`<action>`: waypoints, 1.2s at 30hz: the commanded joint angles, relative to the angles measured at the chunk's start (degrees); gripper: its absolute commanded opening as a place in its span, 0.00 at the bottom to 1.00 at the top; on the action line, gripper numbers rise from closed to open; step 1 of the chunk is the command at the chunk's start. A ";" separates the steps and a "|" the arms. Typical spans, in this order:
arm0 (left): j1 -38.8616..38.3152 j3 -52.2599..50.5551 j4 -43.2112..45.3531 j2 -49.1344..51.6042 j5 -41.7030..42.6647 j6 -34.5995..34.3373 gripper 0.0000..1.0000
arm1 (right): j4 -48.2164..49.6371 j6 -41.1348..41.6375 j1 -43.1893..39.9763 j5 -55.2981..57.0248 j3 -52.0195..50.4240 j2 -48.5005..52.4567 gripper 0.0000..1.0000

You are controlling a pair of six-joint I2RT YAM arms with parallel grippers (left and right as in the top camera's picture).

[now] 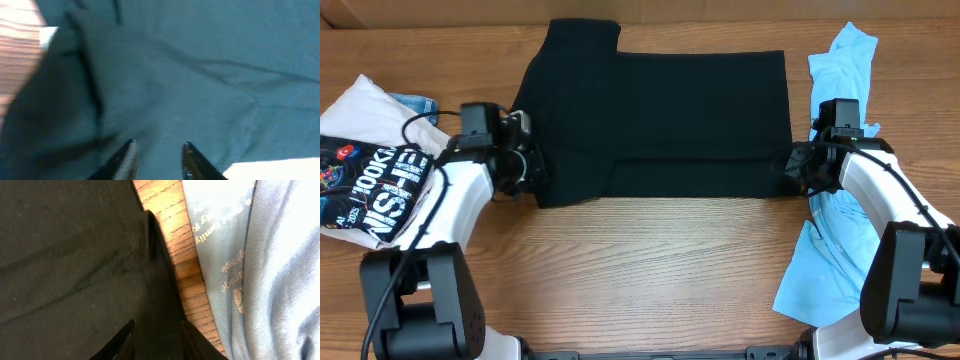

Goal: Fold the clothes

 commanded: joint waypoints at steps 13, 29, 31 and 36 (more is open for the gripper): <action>-3.34 0.28 5.27 1.51 -11.26 -1.77 0.78 | -1.99 0.04 -0.28 -0.68 0.02 -0.07 0.40; -3.26 0.48 12.15 7.67 -3.50 -1.40 0.63 | -3.17 0.02 -0.28 -0.66 0.02 -0.07 0.40; -3.26 0.61 12.55 7.67 -2.45 -1.40 0.58 | -3.17 0.00 -0.28 -0.63 0.02 -0.07 0.40; -2.73 1.16 14.23 7.67 -2.56 -2.60 0.04 | -3.04 0.00 -0.28 -0.63 0.02 -0.07 0.40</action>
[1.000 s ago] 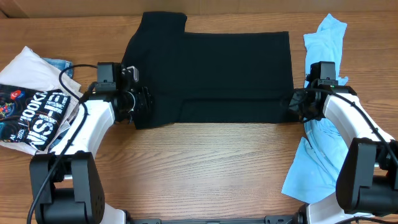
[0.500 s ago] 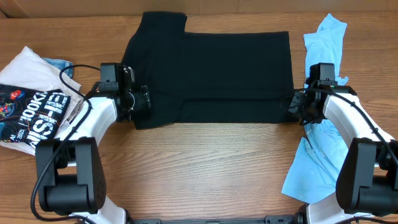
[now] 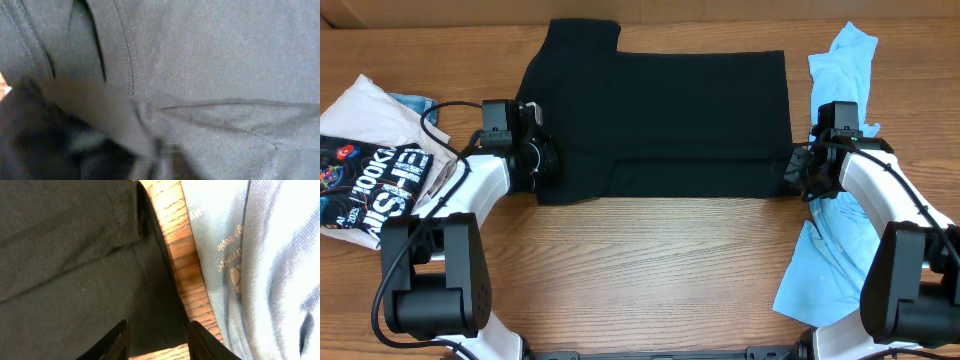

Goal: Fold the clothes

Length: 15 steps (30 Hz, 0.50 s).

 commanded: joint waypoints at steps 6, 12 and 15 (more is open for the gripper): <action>2.10 4.48 6.43 0.70 1.86 -3.74 0.07 | 0.37 0.00 -0.28 -0.55 0.02 -0.07 0.40; 2.25 4.48 7.21 0.72 1.29 -3.89 0.41 | 0.35 0.00 -0.28 -0.55 0.02 -0.07 0.40; 2.23 4.48 5.40 0.72 1.31 -3.87 0.73 | 0.28 0.00 -0.28 -0.55 0.02 -0.07 0.40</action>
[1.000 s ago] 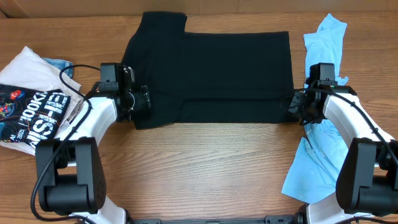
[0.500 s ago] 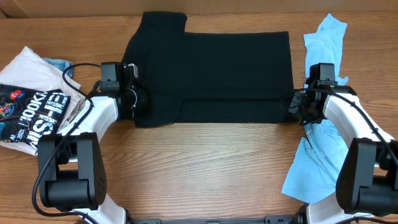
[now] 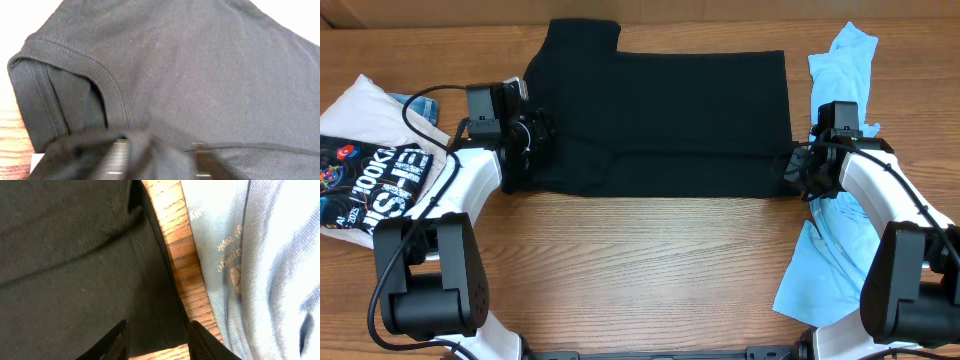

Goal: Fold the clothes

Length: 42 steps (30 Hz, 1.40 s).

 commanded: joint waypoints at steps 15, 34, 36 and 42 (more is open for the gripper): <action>6.25 0.98 -23.06 -7.72 -13.53 0.02 0.84 | -0.57 -0.02 -0.28 -0.59 0.02 -0.07 0.40; 10.45 -8.92 -18.67 -7.50 -8.57 0.46 0.64 | -2.19 -0.02 -0.28 -1.01 0.02 -0.07 0.40; 10.36 -9.99 -16.81 -7.50 -8.52 0.59 0.61 | -2.36 -0.02 -0.28 -0.98 0.02 -0.07 0.40; 10.36 -12.72 -13.84 -7.50 -7.85 1.05 0.52 | -2.47 -0.02 -0.28 -0.98 0.02 -0.07 0.40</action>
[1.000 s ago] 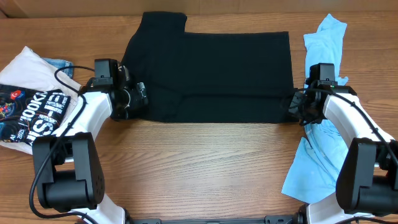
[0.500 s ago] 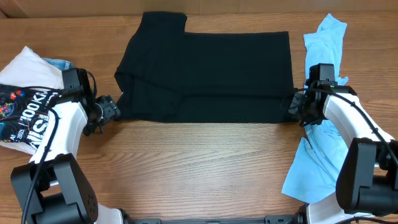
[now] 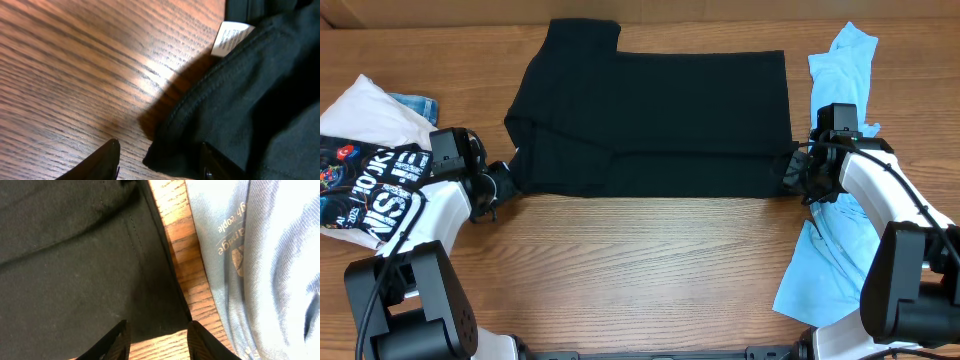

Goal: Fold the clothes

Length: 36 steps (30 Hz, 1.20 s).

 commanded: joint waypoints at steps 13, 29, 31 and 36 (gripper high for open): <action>-0.79 -1.49 2.14 0.42 4.35 5.22 0.25 | 0.09 -0.02 -0.28 -0.13 0.02 -0.07 0.40; -0.02 3.56 2.93 0.00 -17.29 10.34 0.04 | -0.09 -0.02 -0.28 -0.13 0.02 -0.07 0.40; -0.02 3.56 1.20 0.00 -18.80 10.21 0.04 | -0.09 -0.02 -0.28 -0.11 0.02 -0.07 0.40; -0.02 3.52 -6.95 0.00 -20.17 9.42 0.04 | -1.01 0.00 -0.28 -0.48 0.02 -0.07 0.41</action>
